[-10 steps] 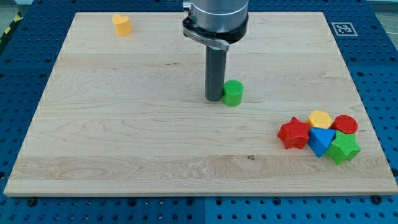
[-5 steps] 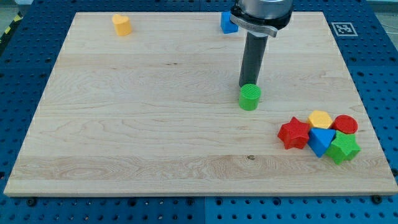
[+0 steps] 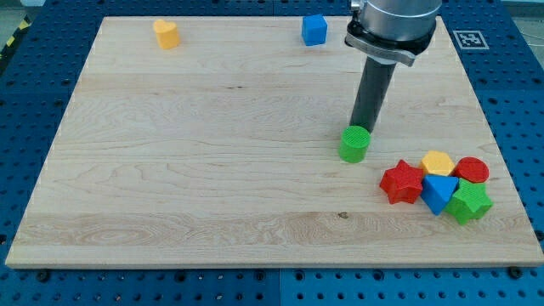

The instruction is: Place green circle to the top of red star

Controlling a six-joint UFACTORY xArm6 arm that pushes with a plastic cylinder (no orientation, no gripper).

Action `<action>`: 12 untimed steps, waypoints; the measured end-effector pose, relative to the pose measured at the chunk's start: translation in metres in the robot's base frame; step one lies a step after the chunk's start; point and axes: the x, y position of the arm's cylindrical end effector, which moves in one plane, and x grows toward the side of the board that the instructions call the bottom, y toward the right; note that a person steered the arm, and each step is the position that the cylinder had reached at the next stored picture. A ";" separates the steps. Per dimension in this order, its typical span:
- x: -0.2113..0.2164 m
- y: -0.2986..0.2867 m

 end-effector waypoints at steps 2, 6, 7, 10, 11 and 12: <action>0.004 -0.086; 0.024 -0.049; 0.024 -0.019; 0.029 0.023; 0.031 0.026; 0.031 0.026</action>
